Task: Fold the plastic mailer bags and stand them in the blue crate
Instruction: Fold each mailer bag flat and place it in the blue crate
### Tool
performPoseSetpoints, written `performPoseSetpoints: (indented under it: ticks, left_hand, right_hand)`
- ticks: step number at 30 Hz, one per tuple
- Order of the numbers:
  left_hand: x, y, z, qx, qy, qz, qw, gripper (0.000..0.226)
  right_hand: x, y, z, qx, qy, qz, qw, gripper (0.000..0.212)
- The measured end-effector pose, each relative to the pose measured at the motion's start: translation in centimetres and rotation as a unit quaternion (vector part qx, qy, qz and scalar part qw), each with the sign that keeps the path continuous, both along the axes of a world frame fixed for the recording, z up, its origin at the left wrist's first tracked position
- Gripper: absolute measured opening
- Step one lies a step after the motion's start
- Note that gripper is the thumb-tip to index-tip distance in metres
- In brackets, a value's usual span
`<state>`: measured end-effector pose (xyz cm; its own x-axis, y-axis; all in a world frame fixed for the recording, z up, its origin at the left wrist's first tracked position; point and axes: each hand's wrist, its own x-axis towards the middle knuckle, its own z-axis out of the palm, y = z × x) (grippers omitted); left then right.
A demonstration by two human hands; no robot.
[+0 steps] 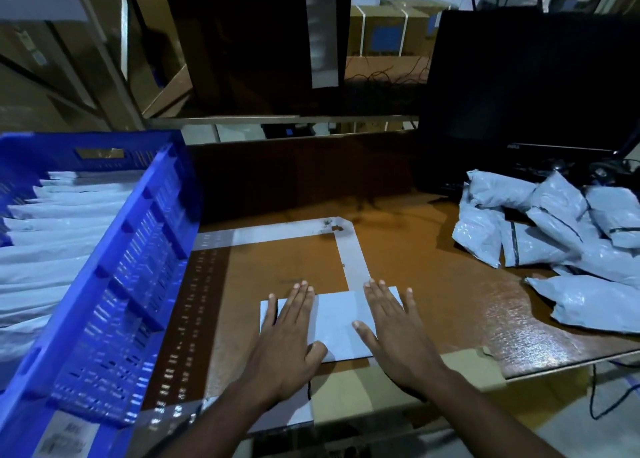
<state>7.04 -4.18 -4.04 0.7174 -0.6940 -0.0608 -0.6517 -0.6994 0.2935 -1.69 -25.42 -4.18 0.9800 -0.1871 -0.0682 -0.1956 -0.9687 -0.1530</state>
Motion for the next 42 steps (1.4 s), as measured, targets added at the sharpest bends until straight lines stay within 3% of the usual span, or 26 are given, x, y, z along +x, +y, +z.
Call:
performPoseSetpoints:
  ticks: [3, 7, 11, 20, 24, 29, 35, 42]
  left_hand:
    - [-0.7, 0.8, 0.2, -0.006, -0.025, -0.02, 0.999, 0.083]
    - [-1.6, 0.7, -1.3, -0.011, -0.052, -0.052, 0.997, 0.069]
    - [-0.5, 0.4, -1.4, -0.003, -0.048, -0.053, 0.997, 0.082]
    - [-1.2, 0.6, -1.2, -0.001, -0.051, -0.044, 0.998, 0.07]
    - [-1.5, 0.6, -0.6, 0.018, -0.009, -0.045, 0.999, 0.078]
    - [0.1, -0.4, 0.8, -0.036, -0.011, 0.007, 0.999, 0.083]
    - [0.1, 0.3, -1.4, 0.014, -0.042, 0.01, 0.999, 0.094]
    - [0.1, 0.6, -1.1, 0.024, -0.047, 0.027, 0.998, 0.086]
  right_hand:
    - [-0.2, 1.2, 0.0, -0.029, -0.061, 0.029, 0.997, 0.069]
    - [-0.9, 2.7, -1.5, -0.008, -0.056, 0.075, 0.996, 0.062]
    - [-0.1, 2.0, -1.2, 0.001, -0.049, 0.082, 0.995, 0.062]
    - [-0.8, 2.3, -1.4, -0.005, -0.033, 0.062, 0.998, 0.063]
    - [-1.1, 2.2, -1.3, 0.013, -0.043, 0.07, 0.997, 0.065]
    - [0.7, 2.3, 0.2, 0.044, -0.075, 0.029, 0.996, 0.064]
    - [0.4, 1.8, -1.2, 0.031, -0.021, 0.018, 0.999, 0.082]
    - [-0.4, 0.2, -0.4, 0.019, 0.001, -0.005, 1.0, 0.097]
